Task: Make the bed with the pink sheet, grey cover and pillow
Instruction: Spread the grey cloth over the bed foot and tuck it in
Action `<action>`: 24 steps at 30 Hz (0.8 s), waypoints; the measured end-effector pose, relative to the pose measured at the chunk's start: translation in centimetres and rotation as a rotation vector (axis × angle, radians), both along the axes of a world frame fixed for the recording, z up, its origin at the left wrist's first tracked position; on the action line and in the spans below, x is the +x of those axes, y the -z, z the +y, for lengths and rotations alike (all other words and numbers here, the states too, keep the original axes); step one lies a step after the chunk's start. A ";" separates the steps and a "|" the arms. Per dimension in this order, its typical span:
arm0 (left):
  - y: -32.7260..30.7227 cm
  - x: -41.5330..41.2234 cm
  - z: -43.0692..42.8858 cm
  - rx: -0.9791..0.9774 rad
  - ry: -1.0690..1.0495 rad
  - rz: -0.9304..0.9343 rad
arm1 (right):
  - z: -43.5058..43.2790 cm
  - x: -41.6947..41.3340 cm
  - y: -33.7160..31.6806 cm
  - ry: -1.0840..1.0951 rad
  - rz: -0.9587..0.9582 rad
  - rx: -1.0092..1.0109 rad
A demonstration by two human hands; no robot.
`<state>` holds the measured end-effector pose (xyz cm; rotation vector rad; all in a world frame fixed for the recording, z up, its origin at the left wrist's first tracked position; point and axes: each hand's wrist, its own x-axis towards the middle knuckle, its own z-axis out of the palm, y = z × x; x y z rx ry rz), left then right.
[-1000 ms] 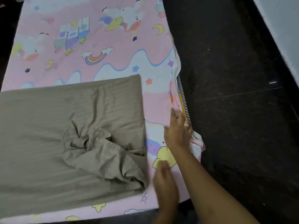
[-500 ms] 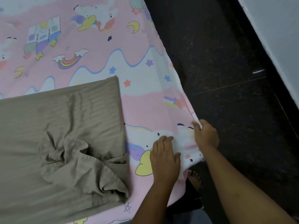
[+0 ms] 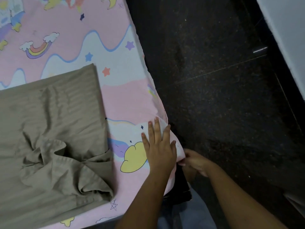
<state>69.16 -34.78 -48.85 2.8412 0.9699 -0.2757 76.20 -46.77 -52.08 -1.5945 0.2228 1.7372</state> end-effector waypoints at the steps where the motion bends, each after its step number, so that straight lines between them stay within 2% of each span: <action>1: 0.0 0.1 -0.2 0.000 0.010 -0.001 | 0.4 0.1 0.3 0.005 -0.033 -0.009; 4: -0.2 0.7 -0.9 -0.027 0.067 0.021 | -0.9 0.2 2.2 -0.258 -0.196 -0.062; 6: -0.9 1.0 -1.5 -0.037 0.183 0.114 | -3.0 -0.3 3.1 -0.344 -0.261 -0.129; 9: -2.2 1.8 -2.8 -0.106 0.428 0.572 | -3.8 -1.3 3.7 -0.416 -0.390 -0.232; 11: -3.1 2.2 -3.5 -0.047 0.608 0.824 | -3.5 -1.7 4.2 -0.405 -0.442 -0.308; 14: -4.0 2.8 -3.8 -0.076 0.704 0.857 | -2.0 -1.0 4.4 -0.433 -0.435 -0.437; 16: -3.8 2.6 -3.5 -0.187 0.676 0.688 | -0.7 -0.5 3.4 -0.549 -0.412 -0.513; 17: -3.6 2.4 -3.2 -0.296 0.622 0.540 | -0.1 -0.4 2.9 -0.580 -0.406 -0.558; 19: -3.8 2.1 -2.4 -0.603 0.391 0.175 | 0.3 -0.5 3.0 -0.610 -0.472 -0.590; 21: -4.5 1.2 -0.8 -0.765 0.115 -0.150 | 1.1 -0.4 2.1 -0.568 -0.555 -0.613; 22: -4.8 0.5 0.4 -0.743 -0.010 -0.309 | 1.8 -0.1 1.7 -0.516 -0.628 -0.616; 24: -4.9 -1.9 3.2 -0.539 -0.220 -0.580 | 3.7 0.9 0.2 -0.267 -0.798 -0.584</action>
